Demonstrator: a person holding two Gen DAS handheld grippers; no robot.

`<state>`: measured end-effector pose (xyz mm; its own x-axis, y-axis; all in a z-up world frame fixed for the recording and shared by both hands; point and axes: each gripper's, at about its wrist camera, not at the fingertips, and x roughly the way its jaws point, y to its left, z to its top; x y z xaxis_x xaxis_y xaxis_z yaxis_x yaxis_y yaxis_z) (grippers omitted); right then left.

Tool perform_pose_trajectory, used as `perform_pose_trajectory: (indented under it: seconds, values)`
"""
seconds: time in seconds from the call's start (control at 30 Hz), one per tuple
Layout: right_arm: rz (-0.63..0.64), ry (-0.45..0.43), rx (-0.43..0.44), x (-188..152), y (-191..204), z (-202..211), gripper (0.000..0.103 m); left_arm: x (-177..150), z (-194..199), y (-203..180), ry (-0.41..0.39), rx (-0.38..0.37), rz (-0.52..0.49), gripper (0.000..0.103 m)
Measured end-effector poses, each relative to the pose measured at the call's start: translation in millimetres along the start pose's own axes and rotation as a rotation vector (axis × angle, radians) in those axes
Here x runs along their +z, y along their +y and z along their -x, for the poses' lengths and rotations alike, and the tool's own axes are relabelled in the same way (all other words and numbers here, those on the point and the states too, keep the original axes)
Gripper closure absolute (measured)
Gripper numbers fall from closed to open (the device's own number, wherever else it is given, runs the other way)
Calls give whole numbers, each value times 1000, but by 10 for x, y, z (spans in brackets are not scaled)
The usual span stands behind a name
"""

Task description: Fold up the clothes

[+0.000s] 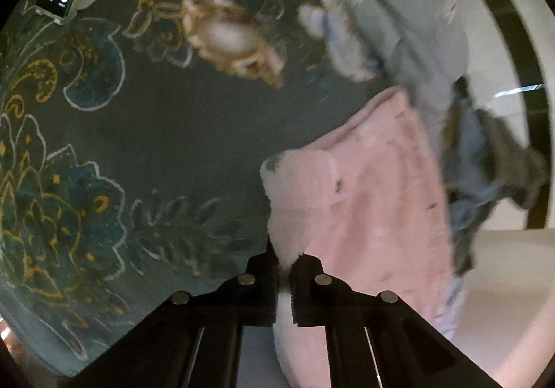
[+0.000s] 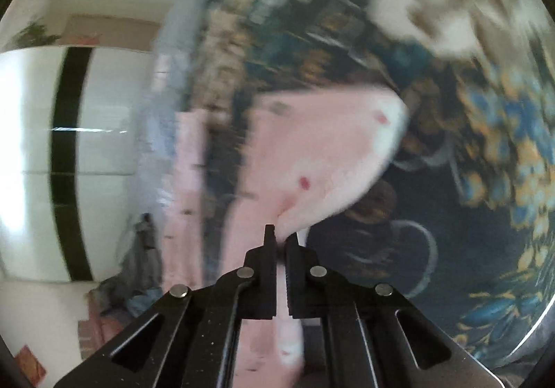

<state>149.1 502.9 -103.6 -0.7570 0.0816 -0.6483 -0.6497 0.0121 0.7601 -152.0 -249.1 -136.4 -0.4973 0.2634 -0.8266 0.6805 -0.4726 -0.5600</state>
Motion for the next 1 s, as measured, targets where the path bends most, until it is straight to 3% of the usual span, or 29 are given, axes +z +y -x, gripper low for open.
perform_pose_trajectory:
  seconds: [0.17,0.33,0.43,0.53,0.83,0.87,0.97,1.0]
  values:
    - [115,-30,111,176,679,108,99,135,246,-366,-21,-77,-45,98]
    - [208,-68,154,399,1366,-114,100,460,262,-738,-19,-155,2,98]
    - [268,-50,105,534,1648,-366,100,588,86,-1049,-8,-138,-30,98]
    - [301,14,37,516,1688,-637,100,596,-77,-1274,0,-108,-88,98]
    - [310,187,-214,253,1212,-1325,98,456,-251,-1101,40,-88,-55,98]
    - [299,201,-227,238,1191,-1414,94,447,-238,-1090,37,-83,-60,98]
    - [297,212,-281,187,1254,-1624,65,437,-208,-1055,32,-81,-65,98]
    - [298,216,-306,173,1283,-1710,63,438,-199,-1043,31,-83,-64,98]
